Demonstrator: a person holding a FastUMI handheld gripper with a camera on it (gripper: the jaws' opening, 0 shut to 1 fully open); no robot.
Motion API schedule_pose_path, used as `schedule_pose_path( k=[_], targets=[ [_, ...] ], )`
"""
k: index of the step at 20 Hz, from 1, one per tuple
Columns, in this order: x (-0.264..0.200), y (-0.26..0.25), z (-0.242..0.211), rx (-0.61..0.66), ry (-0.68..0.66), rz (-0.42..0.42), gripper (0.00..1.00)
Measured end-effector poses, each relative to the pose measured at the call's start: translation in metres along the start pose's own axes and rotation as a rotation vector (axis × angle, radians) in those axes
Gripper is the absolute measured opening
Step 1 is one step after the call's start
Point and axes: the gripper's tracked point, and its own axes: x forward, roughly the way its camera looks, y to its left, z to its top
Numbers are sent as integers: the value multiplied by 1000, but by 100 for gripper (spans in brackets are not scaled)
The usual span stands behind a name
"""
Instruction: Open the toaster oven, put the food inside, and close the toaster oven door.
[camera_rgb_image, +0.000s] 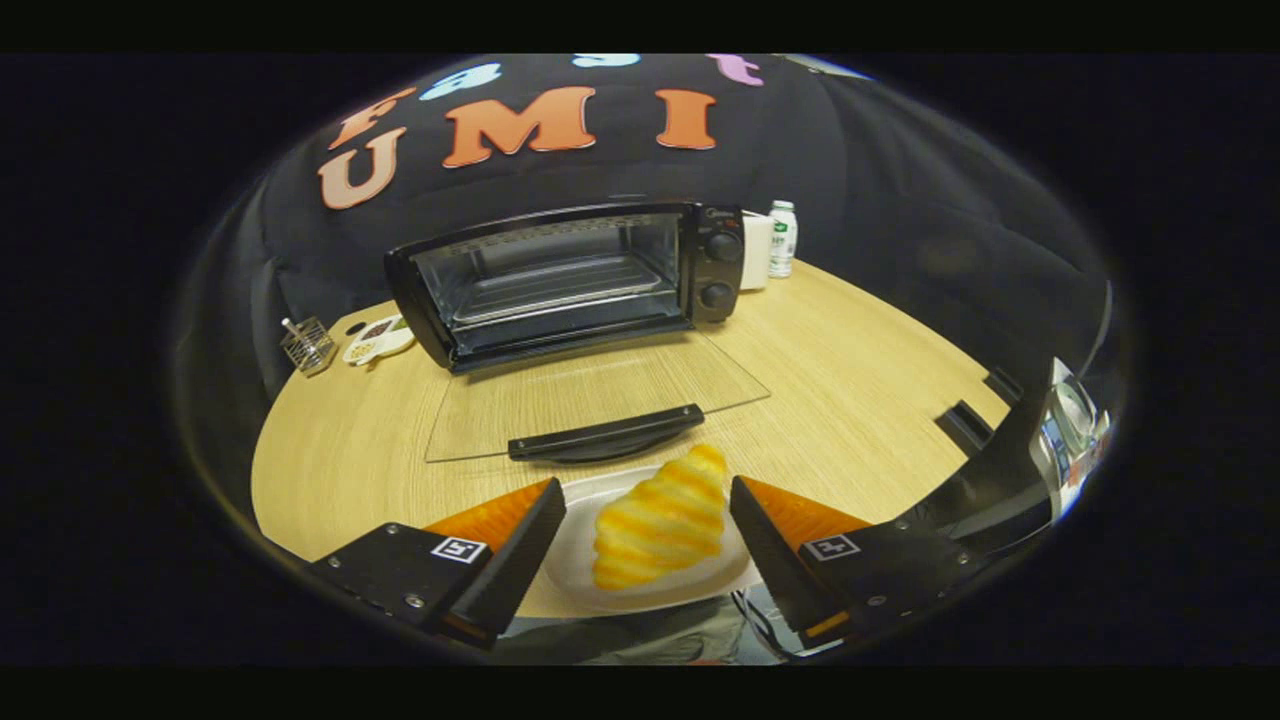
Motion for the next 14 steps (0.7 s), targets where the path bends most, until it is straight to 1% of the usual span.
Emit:
schedule_pose_path(
  k=[3, 6, 9, 14],
  targets=[
    [-1, 0, -22, 54, 42, -59, 99],
    [-1, 8, -40, 97, 71, -82, 99],
    [4, 3, -46, 82, 60, -129, 99],
    [8, 0, -52, 168, 76, -163, 99]
  ],
)
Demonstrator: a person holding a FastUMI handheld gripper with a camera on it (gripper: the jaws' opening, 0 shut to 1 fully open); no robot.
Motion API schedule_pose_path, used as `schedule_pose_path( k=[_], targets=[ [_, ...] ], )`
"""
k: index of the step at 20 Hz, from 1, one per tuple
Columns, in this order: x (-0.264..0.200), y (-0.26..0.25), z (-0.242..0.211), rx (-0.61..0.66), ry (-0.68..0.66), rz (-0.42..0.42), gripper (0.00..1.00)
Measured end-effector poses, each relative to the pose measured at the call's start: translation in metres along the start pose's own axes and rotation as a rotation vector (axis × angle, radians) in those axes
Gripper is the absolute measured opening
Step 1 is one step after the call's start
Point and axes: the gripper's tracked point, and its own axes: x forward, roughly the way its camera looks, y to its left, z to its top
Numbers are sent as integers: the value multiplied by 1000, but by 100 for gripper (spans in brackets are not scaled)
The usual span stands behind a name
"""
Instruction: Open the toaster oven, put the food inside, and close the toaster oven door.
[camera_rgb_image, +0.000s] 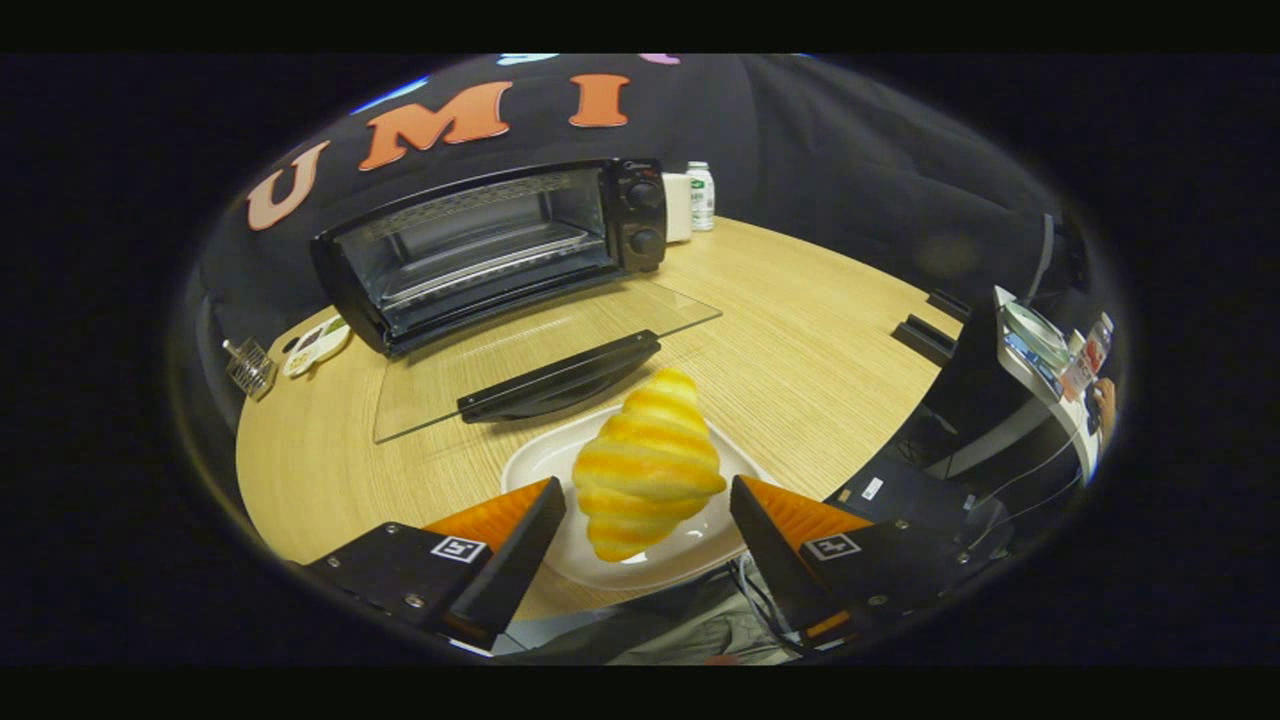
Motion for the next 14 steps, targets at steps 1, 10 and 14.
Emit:
schedule_pose_path(
  k=[1, 10, 14],
  targets=[
    [2, 0, -5, -7, 14, -1, 99],
    [5, 1, -2, -12, 5, -7, 73],
    [-11, 0, 26, -31, -39, 28, 67]
  ],
)
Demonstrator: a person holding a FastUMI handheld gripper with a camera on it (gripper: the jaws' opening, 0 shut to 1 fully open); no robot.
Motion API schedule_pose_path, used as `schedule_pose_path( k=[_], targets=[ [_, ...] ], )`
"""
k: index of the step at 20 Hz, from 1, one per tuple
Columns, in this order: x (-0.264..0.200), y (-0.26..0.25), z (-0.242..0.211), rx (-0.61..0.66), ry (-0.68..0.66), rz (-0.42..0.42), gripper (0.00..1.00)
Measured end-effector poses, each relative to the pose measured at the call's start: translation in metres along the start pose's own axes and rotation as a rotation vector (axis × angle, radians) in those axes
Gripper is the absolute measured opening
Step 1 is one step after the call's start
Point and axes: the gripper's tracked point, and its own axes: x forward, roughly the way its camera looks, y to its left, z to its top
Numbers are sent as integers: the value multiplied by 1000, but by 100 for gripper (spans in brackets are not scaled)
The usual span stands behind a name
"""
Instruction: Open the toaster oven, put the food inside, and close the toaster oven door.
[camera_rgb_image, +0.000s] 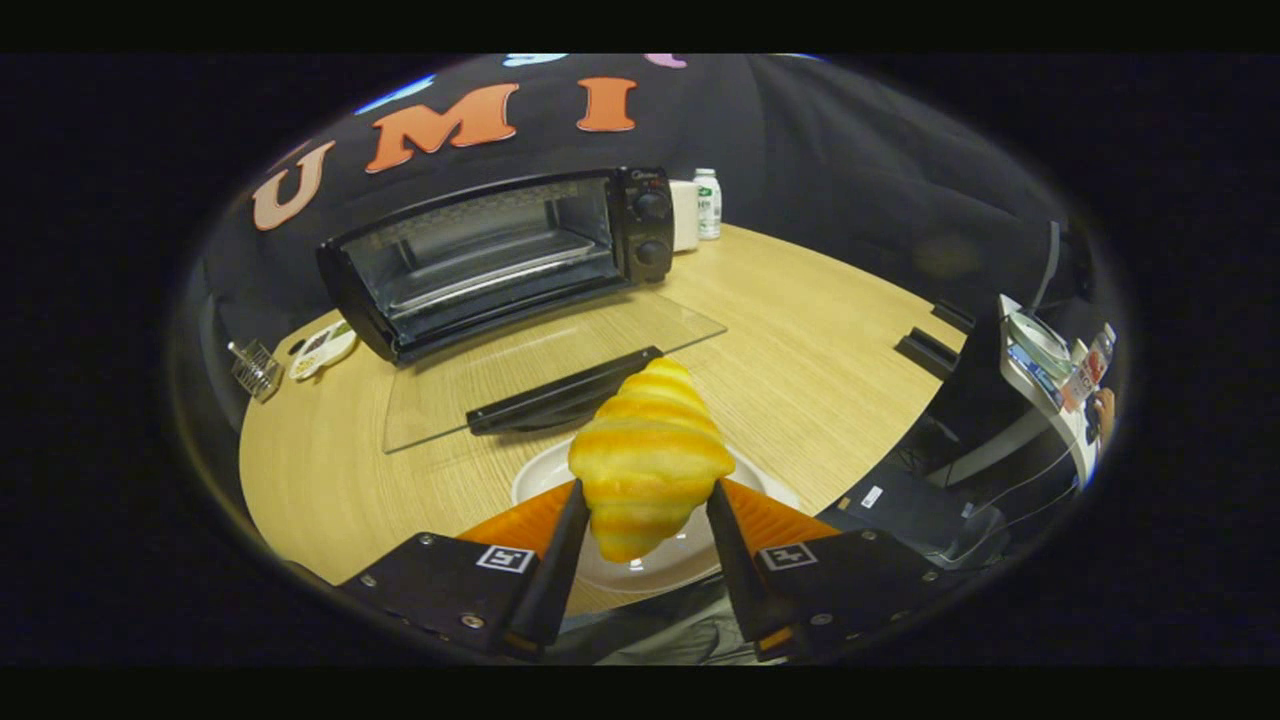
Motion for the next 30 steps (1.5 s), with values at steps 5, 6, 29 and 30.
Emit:
schedule_pose_path(
  k=[5, 6, 29, 30],
  targets=[
    [-17, -6, 23, -10, -17, 48, 67],
    [-17, -6, 23, -20, -14, 61, 61],
    [32, 94, 156, -161, -124, 444, 55],
    [38, 100, 160, -145, -112, 468, 55]
  ],
)
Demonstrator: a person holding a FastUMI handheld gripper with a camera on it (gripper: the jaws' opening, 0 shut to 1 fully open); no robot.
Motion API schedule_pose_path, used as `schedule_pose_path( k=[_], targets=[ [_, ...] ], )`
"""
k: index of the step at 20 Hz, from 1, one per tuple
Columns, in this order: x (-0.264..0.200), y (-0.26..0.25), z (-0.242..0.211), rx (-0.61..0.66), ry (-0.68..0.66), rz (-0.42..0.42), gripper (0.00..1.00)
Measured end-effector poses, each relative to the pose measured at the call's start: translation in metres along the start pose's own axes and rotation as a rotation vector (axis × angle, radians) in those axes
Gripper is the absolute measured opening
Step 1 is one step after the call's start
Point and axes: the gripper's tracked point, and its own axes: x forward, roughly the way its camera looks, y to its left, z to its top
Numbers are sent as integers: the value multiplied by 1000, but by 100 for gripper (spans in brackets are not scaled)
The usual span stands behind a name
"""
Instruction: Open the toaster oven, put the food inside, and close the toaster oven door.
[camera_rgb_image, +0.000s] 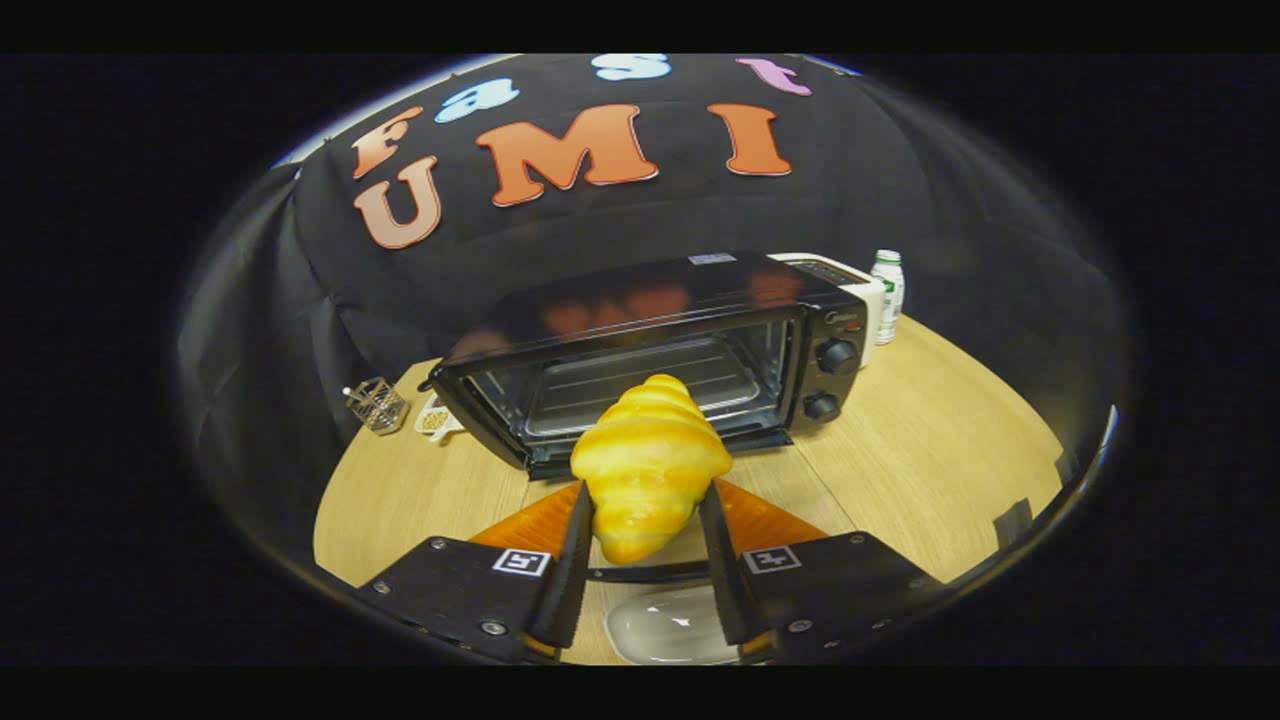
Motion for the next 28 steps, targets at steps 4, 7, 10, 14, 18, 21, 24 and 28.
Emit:
schedule_pose_path(
  k=[4, 7, 10, 14, 18, 21, 24, 28],
  targets=[
    [33, 4, 8, 98, 26, 79, 55],
    [52, 8, 15, 173, 19, 130, 55],
    [67, 10, 20, 214, 23, 160, 55],
    [89, 13, 26, 253, 29, 179, 55],
    [110, 16, 26, 292, 40, 192, 60],
    [120, 22, 27, 303, 36, 208, 70],
    [110, 25, 34, 288, -3, 222, 83],
    [95, 21, 29, 248, -12, 200, 98]
  ],
)
